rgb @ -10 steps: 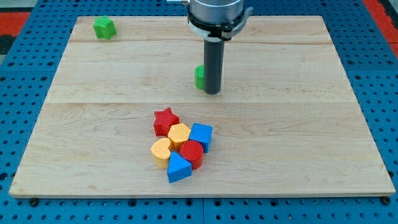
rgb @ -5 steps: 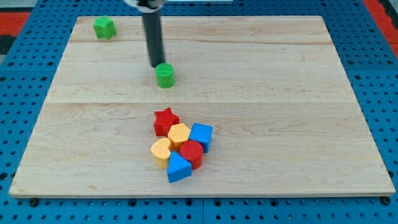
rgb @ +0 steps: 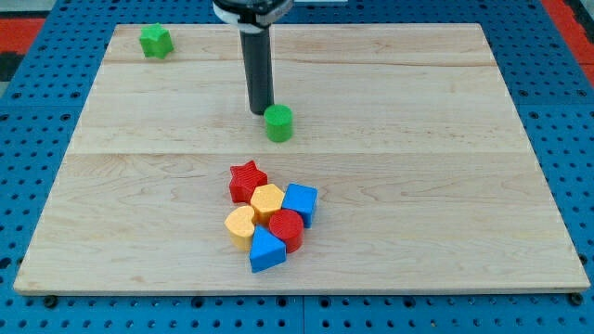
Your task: Push the green circle into the red star
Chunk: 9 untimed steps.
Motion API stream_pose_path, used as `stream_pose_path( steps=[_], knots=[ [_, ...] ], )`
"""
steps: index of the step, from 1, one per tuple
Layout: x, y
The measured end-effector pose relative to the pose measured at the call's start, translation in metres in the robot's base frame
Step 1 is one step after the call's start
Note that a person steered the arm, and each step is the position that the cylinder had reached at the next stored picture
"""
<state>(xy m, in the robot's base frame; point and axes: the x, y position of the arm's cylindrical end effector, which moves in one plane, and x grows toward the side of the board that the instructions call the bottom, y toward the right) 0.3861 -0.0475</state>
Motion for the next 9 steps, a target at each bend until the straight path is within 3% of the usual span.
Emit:
stream_pose_path(
  steps=[2, 4, 5, 6, 7, 9],
  knots=[
    [0.006, 0.038],
    [0.062, 0.026],
    [0.064, 0.027],
    [0.04, 0.057],
    [0.052, 0.089],
    [0.097, 0.019]
  ],
)
